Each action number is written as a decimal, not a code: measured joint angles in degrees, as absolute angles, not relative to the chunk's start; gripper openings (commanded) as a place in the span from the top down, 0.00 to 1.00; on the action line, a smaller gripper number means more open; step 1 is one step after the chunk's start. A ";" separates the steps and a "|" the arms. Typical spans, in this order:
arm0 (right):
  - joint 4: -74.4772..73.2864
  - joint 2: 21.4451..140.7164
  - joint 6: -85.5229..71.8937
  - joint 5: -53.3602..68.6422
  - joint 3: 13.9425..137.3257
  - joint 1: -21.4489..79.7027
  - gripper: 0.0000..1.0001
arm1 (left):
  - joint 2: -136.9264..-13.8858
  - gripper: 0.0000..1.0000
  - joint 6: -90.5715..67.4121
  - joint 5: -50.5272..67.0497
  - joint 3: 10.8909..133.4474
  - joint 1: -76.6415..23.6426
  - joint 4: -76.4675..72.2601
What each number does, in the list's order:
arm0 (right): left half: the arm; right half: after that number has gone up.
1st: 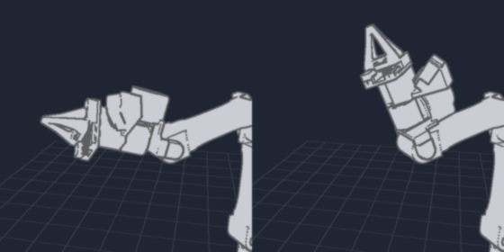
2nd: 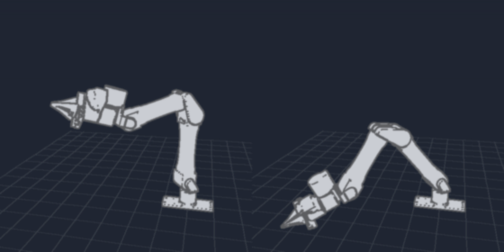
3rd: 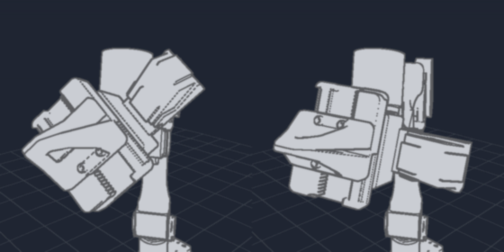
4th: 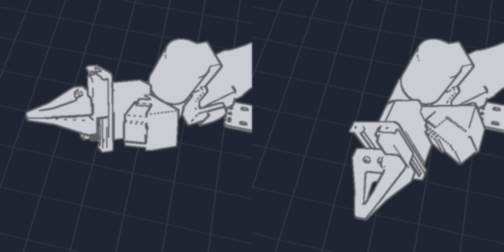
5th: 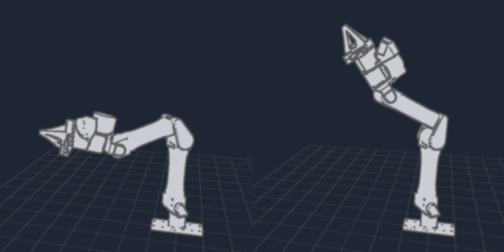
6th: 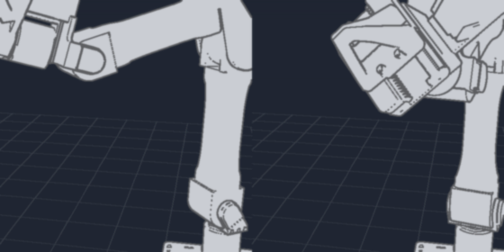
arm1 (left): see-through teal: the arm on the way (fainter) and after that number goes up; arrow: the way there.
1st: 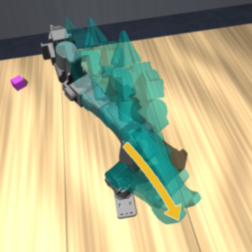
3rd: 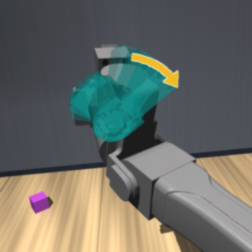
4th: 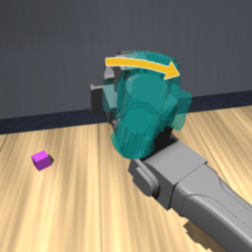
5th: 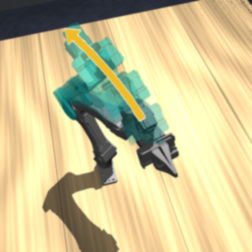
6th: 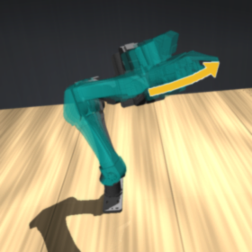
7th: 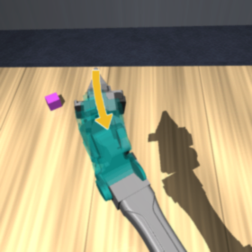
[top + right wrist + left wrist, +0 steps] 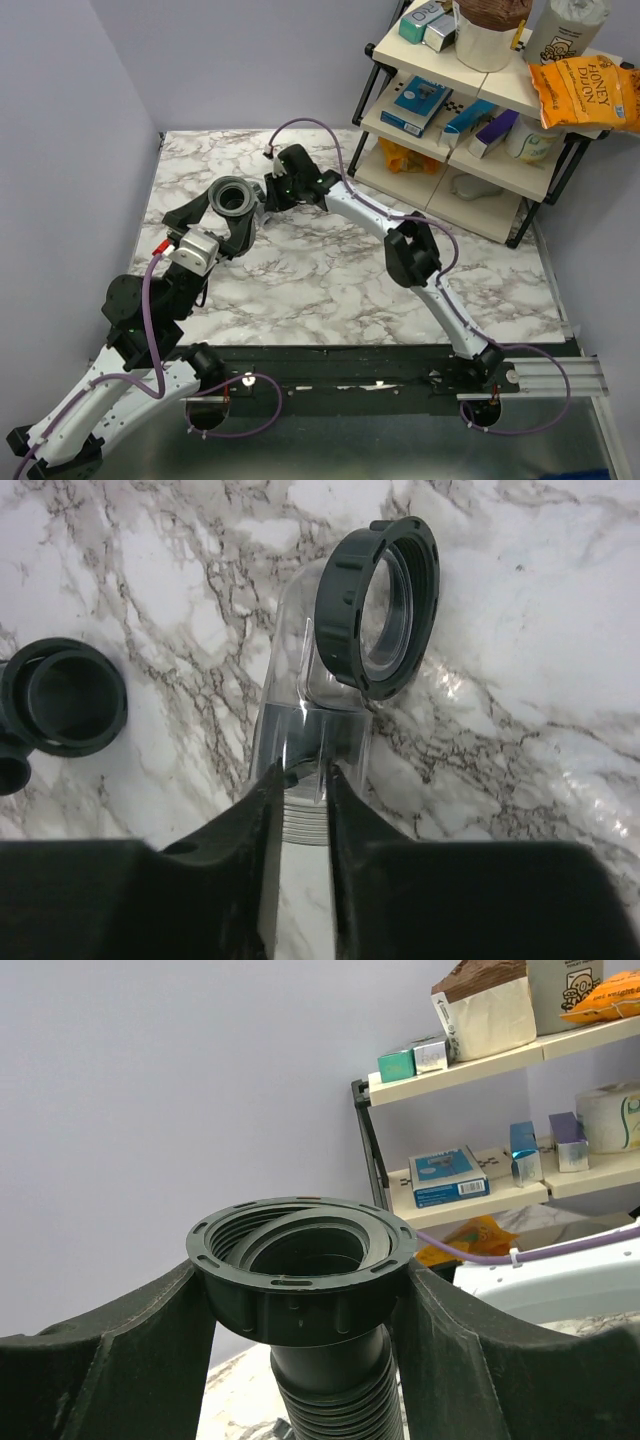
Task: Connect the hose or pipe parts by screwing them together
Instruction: Move the adaptor to the center of the board.
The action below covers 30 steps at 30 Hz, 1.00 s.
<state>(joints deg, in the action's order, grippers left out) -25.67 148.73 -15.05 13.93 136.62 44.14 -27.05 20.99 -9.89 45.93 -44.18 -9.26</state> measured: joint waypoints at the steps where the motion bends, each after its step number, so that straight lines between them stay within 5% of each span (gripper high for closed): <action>1: -25.58 147.20 -15.03 13.76 134.23 44.16 0.81 | -26.98 1.00 21.08 -9.89 45.95 -44.40 -9.28; 3: -25.30 143.72 -14.87 13.32 128.79 44.18 0.88 | -26.94 1.00 21.21 -9.89 45.95 -44.71 -9.26; 10: -26.79 128.77 -13.56 9.15 105.51 44.18 0.89 | -26.94 1.00 21.23 -9.85 46.19 -45.25 -8.99; 12: -27.97 124.60 -13.41 7.11 98.08 44.18 0.81 | -26.94 1.00 21.23 -9.82 46.28 -45.36 -8.95; 16: -30.72 119.02 -13.76 3.86 91.74 44.18 0.46 | -26.83 1.00 21.21 -9.78 46.28 -45.52 -8.88; 20: -31.24 116.97 -14.66 1.85 95.96 44.21 0.27 | -26.81 1.00 21.21 -9.43 46.28 -45.52 -8.88; 30: -32.71 130.08 -18.00 1.45 126.96 47.53 0.15 | -26.61 1.00 21.21 -8.56 46.50 -45.52 -8.27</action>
